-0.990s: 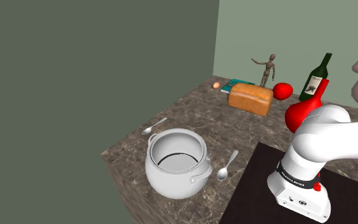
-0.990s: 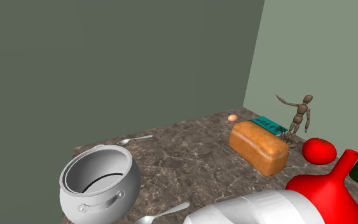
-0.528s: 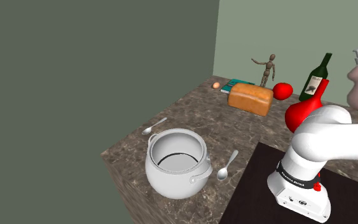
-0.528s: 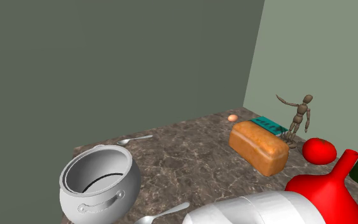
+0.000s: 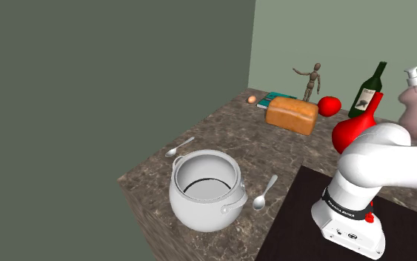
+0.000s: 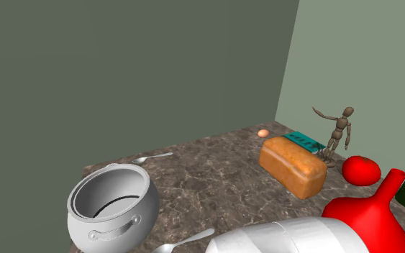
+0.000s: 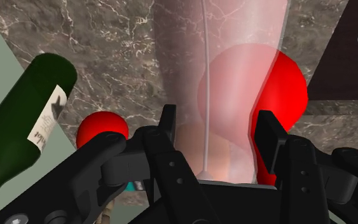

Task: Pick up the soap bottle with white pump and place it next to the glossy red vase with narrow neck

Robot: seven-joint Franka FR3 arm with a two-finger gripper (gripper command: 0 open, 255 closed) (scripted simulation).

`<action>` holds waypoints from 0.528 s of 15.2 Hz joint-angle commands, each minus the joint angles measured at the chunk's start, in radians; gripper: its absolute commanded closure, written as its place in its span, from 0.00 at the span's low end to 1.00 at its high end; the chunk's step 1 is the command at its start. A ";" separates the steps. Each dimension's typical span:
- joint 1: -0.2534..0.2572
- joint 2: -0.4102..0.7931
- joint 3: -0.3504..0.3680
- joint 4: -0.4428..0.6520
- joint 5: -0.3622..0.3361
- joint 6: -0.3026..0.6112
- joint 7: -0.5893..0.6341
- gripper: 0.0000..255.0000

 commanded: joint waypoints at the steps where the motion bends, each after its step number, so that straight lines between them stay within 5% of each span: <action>1: -0.010 -0.014 -0.011 -0.027 -0.013 0.017 0.000 1.00; 8: -0.035 -0.057 -0.059 -0.100 -0.061 0.068 -0.007 1.00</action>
